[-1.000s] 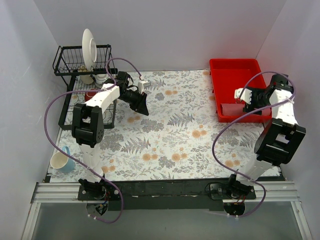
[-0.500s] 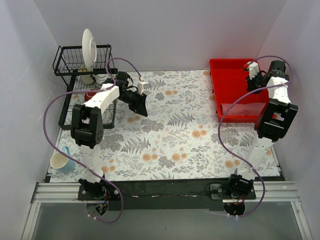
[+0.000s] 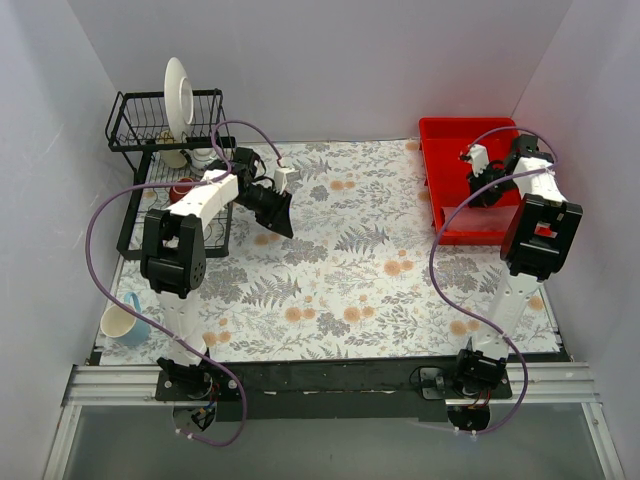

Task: Roll the t-shirts
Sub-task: Reset both arms

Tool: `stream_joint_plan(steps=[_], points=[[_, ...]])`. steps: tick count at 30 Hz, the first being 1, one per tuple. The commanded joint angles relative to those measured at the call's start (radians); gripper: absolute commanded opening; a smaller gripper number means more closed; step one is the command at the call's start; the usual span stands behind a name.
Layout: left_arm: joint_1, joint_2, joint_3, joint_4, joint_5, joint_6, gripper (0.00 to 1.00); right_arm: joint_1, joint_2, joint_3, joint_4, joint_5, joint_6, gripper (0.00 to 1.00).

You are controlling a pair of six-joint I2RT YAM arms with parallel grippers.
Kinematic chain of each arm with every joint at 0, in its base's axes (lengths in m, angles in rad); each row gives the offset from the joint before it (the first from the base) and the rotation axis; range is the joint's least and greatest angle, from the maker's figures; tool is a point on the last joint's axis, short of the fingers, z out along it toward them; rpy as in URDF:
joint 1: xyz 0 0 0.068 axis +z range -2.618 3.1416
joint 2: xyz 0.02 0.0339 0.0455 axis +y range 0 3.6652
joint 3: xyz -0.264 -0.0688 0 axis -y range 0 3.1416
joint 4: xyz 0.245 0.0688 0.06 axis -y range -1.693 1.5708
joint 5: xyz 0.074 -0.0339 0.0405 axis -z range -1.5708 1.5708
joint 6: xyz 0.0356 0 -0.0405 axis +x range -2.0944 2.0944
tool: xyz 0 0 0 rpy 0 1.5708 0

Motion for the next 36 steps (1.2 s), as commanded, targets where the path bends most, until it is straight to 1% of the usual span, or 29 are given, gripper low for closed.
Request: stream_joint_plan(steps=[1,7,12,15,17,19,20,22,23,24,25,26,27,28,29,30,31,32,33,35,36], points=[[-0.002,-0.092,-0.026,0.006,-0.008,0.004,0.24,-0.006,0.006,0.007,-0.122,-0.033,-0.029,0.08],[-0.002,-0.121,-0.078,0.021,-0.009,0.008,0.24,0.003,-0.011,-0.009,-0.188,-0.047,-0.034,0.08],[-0.002,-0.124,-0.075,0.03,-0.006,0.008,0.24,0.014,-0.045,-0.065,-0.202,-0.043,-0.036,0.08],[-0.004,-0.124,-0.062,0.029,-0.005,0.007,0.24,0.018,-0.077,-0.091,-0.167,-0.05,-0.013,0.07],[-0.002,-0.126,-0.051,0.03,-0.005,0.004,0.25,0.018,-0.098,-0.053,-0.133,-0.067,0.044,0.07],[-0.002,-0.13,-0.016,0.035,-0.002,-0.01,0.26,0.021,-0.152,-0.009,-0.077,-0.091,0.079,0.1],[-0.002,-0.132,0.0,0.036,0.0,-0.016,0.27,0.031,-0.179,-0.006,-0.049,-0.092,0.105,0.18],[-0.002,-0.135,0.067,0.036,-0.003,-0.025,0.29,0.052,-0.284,-0.025,0.029,-0.075,0.11,0.44],[-0.002,-0.136,0.092,0.038,-0.011,-0.035,0.34,0.087,-0.323,-0.08,0.125,-0.058,0.124,0.97],[-0.002,-0.138,0.145,0.041,-0.022,-0.036,0.38,0.109,-0.4,-0.11,0.169,-0.017,0.138,0.99],[-0.004,-0.143,0.168,0.041,-0.034,-0.041,0.51,0.133,-0.431,-0.133,0.192,0.003,0.142,0.99],[-0.004,-0.146,0.191,0.044,-0.061,-0.055,0.64,0.19,-0.456,-0.151,0.183,0.01,0.132,0.99],[-0.004,-0.149,0.213,0.042,-0.074,-0.059,0.98,0.219,-0.489,-0.153,0.165,0.004,0.129,0.99],[-0.004,-0.152,0.248,0.041,-0.081,-0.062,0.98,0.25,-0.503,-0.154,0.146,-0.001,0.133,0.98],[-0.002,-0.159,0.262,0.042,-0.106,-0.067,0.98,0.32,-0.522,-0.162,0.144,0.006,0.158,0.99],[-0.004,-0.166,0.273,0.048,-0.114,-0.078,0.98,0.355,-0.563,-0.208,0.214,0.081,0.278,0.99],[-0.002,-0.173,0.28,0.056,-0.124,-0.082,0.98,0.391,-0.584,-0.231,0.25,0.138,0.347,0.98],[-0.004,-0.196,0.278,0.07,-0.138,-0.091,0.98,0.459,-0.609,-0.255,0.276,0.187,0.397,0.99],[-0.002,-0.207,0.27,0.106,-0.175,-0.12,0.98,0.49,-0.646,-0.275,0.292,0.254,0.464,0.99],[-0.002,-0.233,0.249,0.134,-0.206,-0.134,0.98,0.559,-0.672,-0.269,0.257,0.258,0.486,0.99],[-0.004,-0.239,0.242,0.147,-0.224,-0.141,0.98,0.575,-0.693,-0.266,0.243,0.234,0.498,0.99]])
